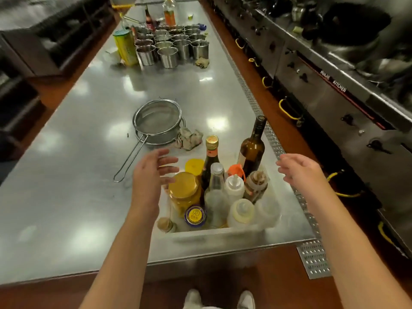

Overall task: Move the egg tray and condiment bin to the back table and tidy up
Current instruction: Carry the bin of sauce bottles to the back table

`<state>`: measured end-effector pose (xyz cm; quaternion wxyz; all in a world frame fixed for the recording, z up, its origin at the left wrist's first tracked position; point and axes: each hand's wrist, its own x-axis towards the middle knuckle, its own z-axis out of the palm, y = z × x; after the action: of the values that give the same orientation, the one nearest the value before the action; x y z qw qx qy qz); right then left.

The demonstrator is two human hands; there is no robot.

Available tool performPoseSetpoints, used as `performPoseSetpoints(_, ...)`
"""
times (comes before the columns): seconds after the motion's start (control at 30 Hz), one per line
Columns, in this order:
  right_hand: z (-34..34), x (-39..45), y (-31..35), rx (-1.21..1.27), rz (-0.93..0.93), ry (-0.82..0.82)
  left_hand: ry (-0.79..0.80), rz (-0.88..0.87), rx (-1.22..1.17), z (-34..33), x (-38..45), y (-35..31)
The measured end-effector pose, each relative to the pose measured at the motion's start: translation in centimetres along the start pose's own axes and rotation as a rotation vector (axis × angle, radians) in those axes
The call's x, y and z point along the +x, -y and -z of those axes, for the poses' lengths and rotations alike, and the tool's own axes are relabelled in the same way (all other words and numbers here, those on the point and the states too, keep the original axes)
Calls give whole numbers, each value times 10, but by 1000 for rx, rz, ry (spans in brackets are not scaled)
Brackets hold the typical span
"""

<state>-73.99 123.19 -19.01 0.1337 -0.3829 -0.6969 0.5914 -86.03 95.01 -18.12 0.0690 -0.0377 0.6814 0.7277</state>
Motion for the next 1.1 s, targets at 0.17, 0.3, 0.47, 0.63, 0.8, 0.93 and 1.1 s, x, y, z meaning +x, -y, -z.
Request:
performPoseSetpoints(0.17, -6, 25, -15, -84, -57, 83, -121, -8, 50, 24, -4, 19)
performPoseSetpoints(0.3, -9, 47, -25, -166, -127, 90, -231, 14, 158, 45, 7, 38)
performPoseSetpoints(0.47, -22, 64, -38, -284, -220, 158, -269, 46, 359, 64, 24, 76)
performPoseSetpoints(0.63, -32, 77, -50, -379, -273, 157, -186, 174, 562, 65, 41, 109)
performPoseSetpoints(0.8, -36, 91, -49, -332, -431, 171, -148, 250, 589, 61, 55, 130)
performPoseSetpoints(0.93, -32, 98, -45, -332, -462, 187, -132, 214, 613, 61, 65, 137)
performPoseSetpoints(1.1, -28, 105, -54, -412, -455, 253, -156, 181, 635, 61, 73, 140)
